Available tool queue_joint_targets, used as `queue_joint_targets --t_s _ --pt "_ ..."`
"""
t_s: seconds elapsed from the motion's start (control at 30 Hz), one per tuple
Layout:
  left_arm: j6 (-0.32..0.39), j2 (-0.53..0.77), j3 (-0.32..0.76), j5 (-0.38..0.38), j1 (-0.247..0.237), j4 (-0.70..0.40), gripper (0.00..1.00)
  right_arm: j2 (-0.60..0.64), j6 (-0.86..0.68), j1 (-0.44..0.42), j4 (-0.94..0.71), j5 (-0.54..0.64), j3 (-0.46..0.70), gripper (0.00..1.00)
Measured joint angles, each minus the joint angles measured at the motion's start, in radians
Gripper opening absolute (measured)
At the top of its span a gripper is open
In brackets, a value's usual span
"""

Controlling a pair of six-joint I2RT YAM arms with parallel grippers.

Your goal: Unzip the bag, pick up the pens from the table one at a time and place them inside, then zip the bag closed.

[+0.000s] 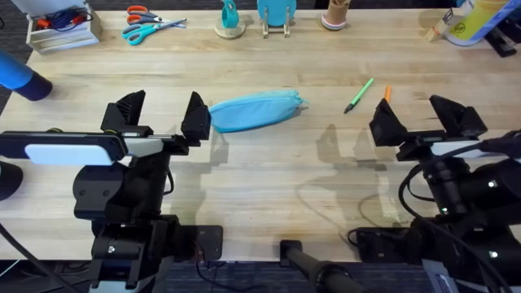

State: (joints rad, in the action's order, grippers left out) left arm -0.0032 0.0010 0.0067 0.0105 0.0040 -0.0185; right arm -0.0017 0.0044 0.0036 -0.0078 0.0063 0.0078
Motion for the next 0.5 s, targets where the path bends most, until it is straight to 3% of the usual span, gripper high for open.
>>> queue_joint_targets --t_s 0.5 --pt "0.001 0.000 0.002 -0.026 0.000 0.042 0.994 0.000 -0.001 0.000 0.004 0.000 0.000 0.995"
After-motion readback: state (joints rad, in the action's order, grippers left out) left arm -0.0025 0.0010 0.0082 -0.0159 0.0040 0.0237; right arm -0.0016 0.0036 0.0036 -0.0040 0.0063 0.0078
